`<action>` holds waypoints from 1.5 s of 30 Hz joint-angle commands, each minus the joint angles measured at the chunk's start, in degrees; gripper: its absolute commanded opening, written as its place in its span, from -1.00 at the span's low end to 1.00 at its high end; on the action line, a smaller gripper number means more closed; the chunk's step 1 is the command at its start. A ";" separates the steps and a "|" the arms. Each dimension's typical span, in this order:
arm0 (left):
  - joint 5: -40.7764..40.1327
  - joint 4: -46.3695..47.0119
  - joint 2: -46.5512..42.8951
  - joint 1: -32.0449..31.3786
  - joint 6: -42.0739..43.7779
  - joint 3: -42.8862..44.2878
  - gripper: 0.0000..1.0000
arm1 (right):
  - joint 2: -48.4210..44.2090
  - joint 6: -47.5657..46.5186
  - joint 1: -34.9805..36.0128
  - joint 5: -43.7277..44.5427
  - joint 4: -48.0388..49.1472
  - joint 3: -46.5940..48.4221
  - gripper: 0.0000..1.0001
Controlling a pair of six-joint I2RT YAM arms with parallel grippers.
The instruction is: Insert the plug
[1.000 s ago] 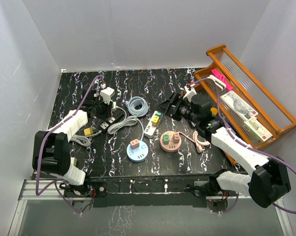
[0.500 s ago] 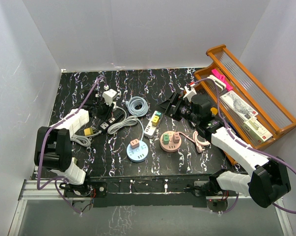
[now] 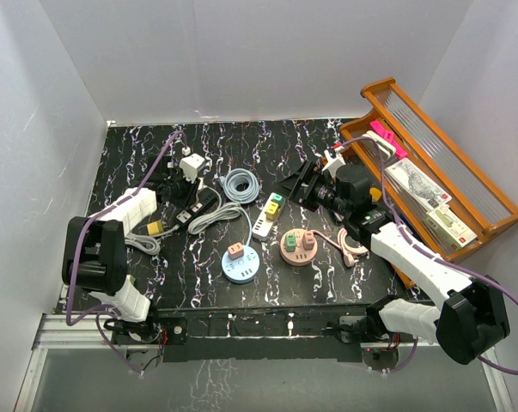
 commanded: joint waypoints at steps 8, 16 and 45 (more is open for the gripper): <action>4.06 -6.40 2.26 -4.53 -2.23 -3.09 -0.85 | -2.67 -0.10 -0.26 1.50 1.30 1.49 0.59; -2.59 -7.21 5.59 -9.73 -7.23 -0.20 -0.73 | -2.42 0.46 -0.27 1.43 1.96 1.57 0.59; -35.06 -7.25 -22.62 5.25 -53.71 -2.88 0.97 | -3.95 -0.57 -0.88 1.01 1.12 -1.06 0.59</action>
